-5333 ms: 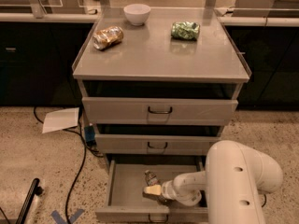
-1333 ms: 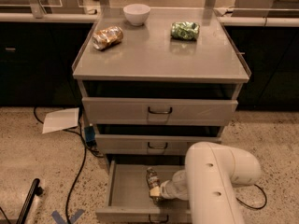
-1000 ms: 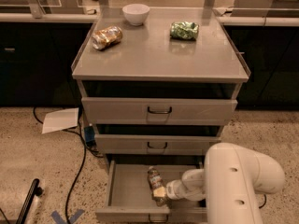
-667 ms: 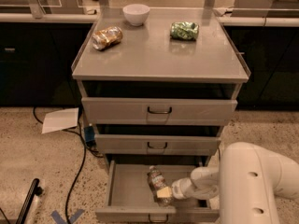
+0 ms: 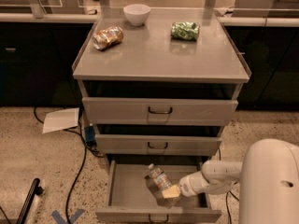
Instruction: Pick water bottle from bottom drawer and place on counter
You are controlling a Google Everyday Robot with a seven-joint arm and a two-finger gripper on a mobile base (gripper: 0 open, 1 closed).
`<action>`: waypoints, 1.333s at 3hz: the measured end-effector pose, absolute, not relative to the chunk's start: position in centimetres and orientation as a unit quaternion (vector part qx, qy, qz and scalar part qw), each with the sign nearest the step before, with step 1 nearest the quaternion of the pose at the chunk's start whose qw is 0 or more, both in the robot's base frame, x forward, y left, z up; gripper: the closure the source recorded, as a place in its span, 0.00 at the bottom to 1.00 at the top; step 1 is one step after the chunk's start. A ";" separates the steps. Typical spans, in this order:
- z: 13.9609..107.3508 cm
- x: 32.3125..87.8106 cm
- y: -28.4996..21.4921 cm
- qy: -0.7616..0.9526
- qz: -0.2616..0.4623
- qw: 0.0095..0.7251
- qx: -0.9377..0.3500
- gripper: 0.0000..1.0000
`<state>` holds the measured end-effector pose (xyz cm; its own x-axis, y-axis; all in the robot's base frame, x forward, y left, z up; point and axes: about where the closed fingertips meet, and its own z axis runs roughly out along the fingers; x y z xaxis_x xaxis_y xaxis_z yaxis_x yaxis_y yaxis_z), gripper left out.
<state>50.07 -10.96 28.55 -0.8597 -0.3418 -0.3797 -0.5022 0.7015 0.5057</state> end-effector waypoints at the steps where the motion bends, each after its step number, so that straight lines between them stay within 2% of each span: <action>1: 28.6 50.1 -11.0 0.913 0.310 0.130 -0.231 1.00; 2: 31.4 48.8 -10.9 0.909 0.299 0.151 -0.247 1.00; 4: 45.3 44.0 -10.8 0.893 0.231 0.272 -0.273 1.00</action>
Offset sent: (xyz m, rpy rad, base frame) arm -0.0415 -0.0014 0.0996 -0.0404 -0.1895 0.0429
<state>44.04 -10.78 45.25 -0.7027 -0.3628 -0.6120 -0.6139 0.7440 0.2638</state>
